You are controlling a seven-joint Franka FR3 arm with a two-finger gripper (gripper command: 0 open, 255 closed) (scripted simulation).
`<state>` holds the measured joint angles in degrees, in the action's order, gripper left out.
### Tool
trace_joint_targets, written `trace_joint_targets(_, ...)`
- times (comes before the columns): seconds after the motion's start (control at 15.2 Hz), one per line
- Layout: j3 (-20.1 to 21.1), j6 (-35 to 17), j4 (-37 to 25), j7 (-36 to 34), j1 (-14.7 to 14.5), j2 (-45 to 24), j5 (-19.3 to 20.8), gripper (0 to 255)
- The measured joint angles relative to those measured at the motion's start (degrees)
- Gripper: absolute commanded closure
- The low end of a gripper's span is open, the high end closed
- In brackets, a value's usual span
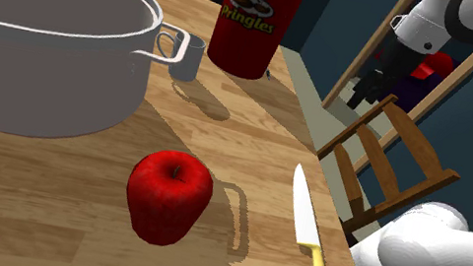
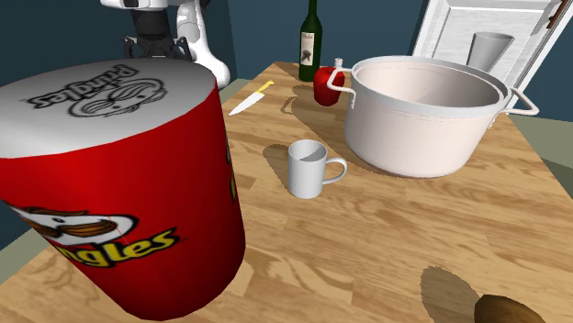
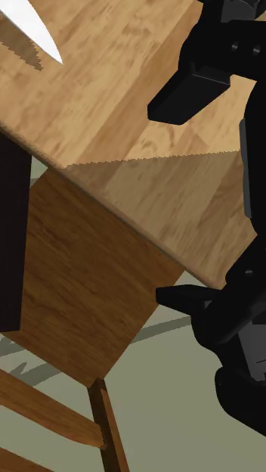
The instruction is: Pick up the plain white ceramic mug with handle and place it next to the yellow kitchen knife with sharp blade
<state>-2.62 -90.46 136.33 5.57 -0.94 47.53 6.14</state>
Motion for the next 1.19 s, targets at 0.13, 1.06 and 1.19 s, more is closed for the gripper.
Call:
trace_joint_targets(0.13, 0.51, -0.51, 0.1, -0.78, -0.12, -0.35, -0.43, 0)
trace_joint_targets(1.06, 12.92, -14.11, -9.66, -21.27, -1.58, -20.77, -7.16, 0)
trace_joint_targets(1.19, 14.42, -15.34, -13.01, -24.05, -1.39, -24.74, -7.02, 0)
